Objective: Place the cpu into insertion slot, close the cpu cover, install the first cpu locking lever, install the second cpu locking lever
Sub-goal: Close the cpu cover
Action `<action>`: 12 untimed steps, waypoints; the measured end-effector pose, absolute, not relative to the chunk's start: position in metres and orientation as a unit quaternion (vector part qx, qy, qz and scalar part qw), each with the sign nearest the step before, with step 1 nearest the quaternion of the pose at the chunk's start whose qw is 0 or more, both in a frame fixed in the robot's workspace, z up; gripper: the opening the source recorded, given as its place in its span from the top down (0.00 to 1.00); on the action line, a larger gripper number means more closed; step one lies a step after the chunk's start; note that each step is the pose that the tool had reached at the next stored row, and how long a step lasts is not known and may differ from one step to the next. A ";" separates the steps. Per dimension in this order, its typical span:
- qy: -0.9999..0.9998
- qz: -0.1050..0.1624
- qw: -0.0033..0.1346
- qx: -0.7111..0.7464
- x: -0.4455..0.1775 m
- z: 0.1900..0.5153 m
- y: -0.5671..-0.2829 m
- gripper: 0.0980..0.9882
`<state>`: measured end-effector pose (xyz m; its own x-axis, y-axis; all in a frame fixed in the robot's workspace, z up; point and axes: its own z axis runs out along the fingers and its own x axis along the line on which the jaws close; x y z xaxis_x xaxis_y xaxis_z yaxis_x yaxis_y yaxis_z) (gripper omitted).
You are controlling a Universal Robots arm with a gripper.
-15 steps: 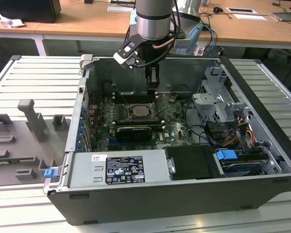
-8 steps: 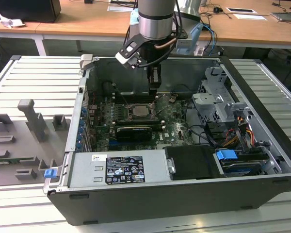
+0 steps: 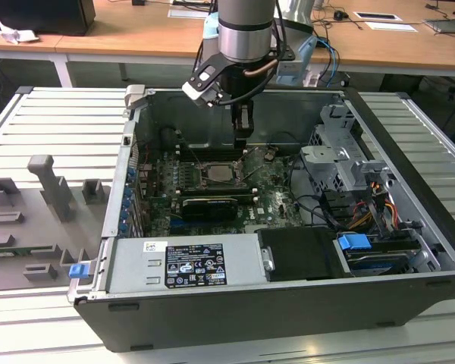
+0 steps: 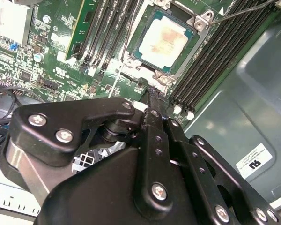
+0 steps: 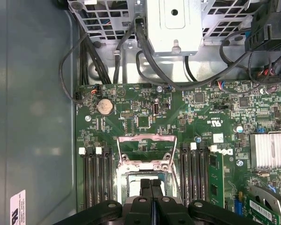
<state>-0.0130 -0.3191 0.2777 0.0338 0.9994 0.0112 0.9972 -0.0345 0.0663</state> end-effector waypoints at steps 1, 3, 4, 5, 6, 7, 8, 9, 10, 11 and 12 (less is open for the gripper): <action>0.695 0.027 0.020 0.719 -0.013 0.278 -0.319 0.99; 0.695 0.027 0.020 0.719 -0.012 0.278 -0.319 0.99; 0.695 0.027 0.020 0.719 -0.012 0.278 -0.319 0.99; 0.695 0.027 0.020 0.719 -0.012 0.278 -0.319 0.99; 0.695 0.027 0.020 0.719 -0.012 0.278 -0.319 0.99; 0.695 0.027 0.020 0.719 -0.011 0.278 -0.319 0.99; 0.695 0.027 0.020 0.719 -0.010 0.278 -0.319 0.99; 0.694 0.027 0.020 0.719 -0.009 0.278 -0.319 0.99; 0.695 0.027 0.020 0.719 -0.007 0.278 -0.319 0.99; 0.694 0.027 0.020 0.719 -0.006 0.278 -0.319 0.99; 0.695 0.027 0.020 0.719 -0.004 0.278 -0.319 0.99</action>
<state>-0.0039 -0.3187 0.2777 0.0338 0.9994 0.0112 0.9972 -0.0345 0.0658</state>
